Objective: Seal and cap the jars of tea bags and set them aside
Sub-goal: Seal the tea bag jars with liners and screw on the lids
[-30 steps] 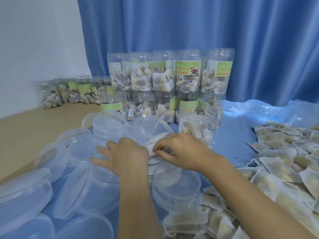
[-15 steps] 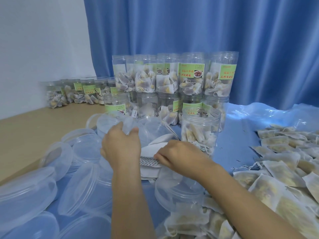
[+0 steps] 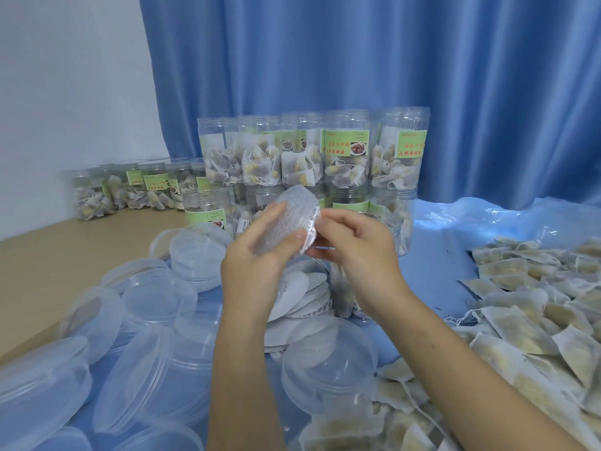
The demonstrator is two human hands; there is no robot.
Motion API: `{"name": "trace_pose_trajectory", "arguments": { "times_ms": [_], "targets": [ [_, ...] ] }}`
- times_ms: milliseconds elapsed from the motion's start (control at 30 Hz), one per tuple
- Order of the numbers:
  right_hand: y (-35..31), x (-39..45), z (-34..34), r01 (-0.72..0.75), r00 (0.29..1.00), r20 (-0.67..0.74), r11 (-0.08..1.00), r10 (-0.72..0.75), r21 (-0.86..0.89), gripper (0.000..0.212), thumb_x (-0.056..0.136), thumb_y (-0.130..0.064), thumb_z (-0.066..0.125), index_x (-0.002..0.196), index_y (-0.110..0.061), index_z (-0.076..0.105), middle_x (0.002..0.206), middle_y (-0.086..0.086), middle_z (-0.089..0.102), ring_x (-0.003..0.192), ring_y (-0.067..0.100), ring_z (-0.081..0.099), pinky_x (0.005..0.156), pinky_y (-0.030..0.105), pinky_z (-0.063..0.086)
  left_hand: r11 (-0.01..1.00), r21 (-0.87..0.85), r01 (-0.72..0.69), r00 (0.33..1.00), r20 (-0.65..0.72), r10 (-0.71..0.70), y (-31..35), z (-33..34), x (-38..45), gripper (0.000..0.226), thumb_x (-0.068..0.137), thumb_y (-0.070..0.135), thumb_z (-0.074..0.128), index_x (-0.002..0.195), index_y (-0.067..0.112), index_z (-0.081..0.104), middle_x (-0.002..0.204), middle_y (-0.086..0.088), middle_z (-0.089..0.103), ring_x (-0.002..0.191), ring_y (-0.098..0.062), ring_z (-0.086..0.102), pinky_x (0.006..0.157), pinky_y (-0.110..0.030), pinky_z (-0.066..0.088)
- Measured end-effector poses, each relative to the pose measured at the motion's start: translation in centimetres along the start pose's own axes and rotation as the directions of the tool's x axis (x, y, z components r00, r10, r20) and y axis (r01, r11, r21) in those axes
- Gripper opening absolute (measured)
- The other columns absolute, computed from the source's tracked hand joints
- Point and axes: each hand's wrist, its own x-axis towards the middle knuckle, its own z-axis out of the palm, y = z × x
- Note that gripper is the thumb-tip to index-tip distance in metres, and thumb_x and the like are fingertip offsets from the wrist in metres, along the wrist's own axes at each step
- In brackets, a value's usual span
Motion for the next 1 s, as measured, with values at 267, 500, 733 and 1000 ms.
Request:
{"name": "trace_pose_trajectory", "arguments": {
  "times_ms": [267,500,733,1000],
  "targets": [
    [-1.6,0.2,-0.4,-0.253,0.954,0.265,0.859,0.144,0.445,0.024,0.083,-0.031,0.061,0.084,-0.008,0.070,0.082,0.010,0.072,0.081,0.024,0.071,0.068,0.038,0.058,0.997,-0.059,-0.040,0.994,0.097,0.046,0.7,0.3,-0.5,0.045,0.059,0.058,0.064,0.102,0.049,0.069,0.146,0.027,0.030,0.124,0.020,0.030,0.087,-0.011,0.031],
    [-1.4,0.0,-0.1,-0.169,0.970,0.223,0.930,0.099,0.325,0.022,0.086,0.003,0.058,0.106,-0.004,0.064,0.090,0.010,0.073,0.080,0.019,0.069,0.073,0.031,0.059,0.912,-0.409,0.022,0.998,-0.046,-0.045,0.4,0.8,-0.1,0.066,0.062,0.014,0.073,0.124,0.026,0.059,0.136,0.003,0.053,0.120,-0.017,0.057,0.091,-0.034,0.053],
    [-1.4,-0.8,-0.1,0.470,0.882,0.350,0.545,-0.315,-0.694,0.081,0.074,-0.030,0.070,0.145,-0.028,0.029,0.148,0.004,0.021,0.133,0.016,0.032,0.107,0.028,0.033,0.829,-0.538,0.155,0.980,-0.025,-0.200,0.2,0.6,0.1,0.029,0.074,-0.004,0.065,0.102,0.005,0.068,0.085,-0.005,0.075,0.077,-0.016,0.072,0.058,-0.023,0.055],
    [-2.4,0.6,-0.6,0.460,0.886,0.413,0.285,-0.211,-0.841,0.075,0.074,-0.072,0.045,0.142,-0.046,0.026,0.151,0.014,0.022,0.134,0.029,0.020,0.107,0.044,0.023,0.789,-0.544,0.285,0.951,0.262,-0.162,0.7,1.7,-0.1,0.009,0.069,0.024,0.066,0.075,0.019,0.069,0.055,0.009,0.057,0.055,-0.006,0.058,0.058,-0.023,0.052]
  ]
}}
